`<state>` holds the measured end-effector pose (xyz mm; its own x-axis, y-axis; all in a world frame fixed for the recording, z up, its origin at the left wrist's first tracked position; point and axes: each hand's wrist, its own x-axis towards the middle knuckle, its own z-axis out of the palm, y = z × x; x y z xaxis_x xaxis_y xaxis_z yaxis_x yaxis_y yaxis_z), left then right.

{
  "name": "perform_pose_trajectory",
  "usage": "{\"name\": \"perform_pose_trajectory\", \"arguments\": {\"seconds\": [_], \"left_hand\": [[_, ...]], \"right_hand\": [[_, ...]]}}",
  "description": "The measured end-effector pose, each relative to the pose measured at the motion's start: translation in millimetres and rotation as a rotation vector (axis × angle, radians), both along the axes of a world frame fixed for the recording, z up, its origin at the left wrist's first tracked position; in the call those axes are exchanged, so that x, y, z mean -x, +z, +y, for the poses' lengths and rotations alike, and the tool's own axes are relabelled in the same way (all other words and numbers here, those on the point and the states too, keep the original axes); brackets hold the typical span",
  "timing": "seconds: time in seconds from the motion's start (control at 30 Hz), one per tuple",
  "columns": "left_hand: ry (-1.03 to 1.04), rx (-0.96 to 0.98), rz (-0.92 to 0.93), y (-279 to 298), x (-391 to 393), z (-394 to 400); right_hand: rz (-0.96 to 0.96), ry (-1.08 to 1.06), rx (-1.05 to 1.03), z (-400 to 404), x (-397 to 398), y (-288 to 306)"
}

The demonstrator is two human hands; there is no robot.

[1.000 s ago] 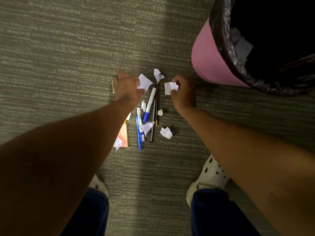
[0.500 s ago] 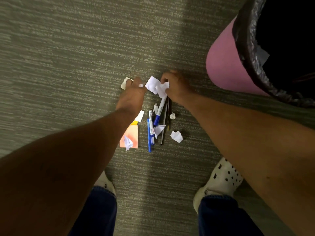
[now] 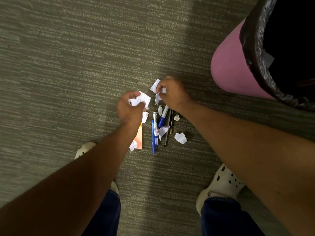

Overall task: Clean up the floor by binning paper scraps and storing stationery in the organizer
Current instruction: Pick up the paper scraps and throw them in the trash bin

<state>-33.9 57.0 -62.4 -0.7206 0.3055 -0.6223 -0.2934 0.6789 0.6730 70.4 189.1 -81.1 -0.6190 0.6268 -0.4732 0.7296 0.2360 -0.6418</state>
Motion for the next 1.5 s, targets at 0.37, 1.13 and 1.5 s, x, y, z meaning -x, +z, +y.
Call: {"name": "perform_pose_trajectory", "arguments": {"seconds": [0.37,1.13,1.5], "left_hand": [[0.243,-0.153,-0.525,8,24,8],[-0.098,-0.359,-0.688,292,-77,151],[-0.432,-0.112,-0.407,293,-103,209]], "right_hand": [[-0.234,-0.197,0.126,-11,17,-8],[0.287,-1.261,-0.033,72,-158,314],[0.180,-0.863,-0.464,54,-179,279]]}}
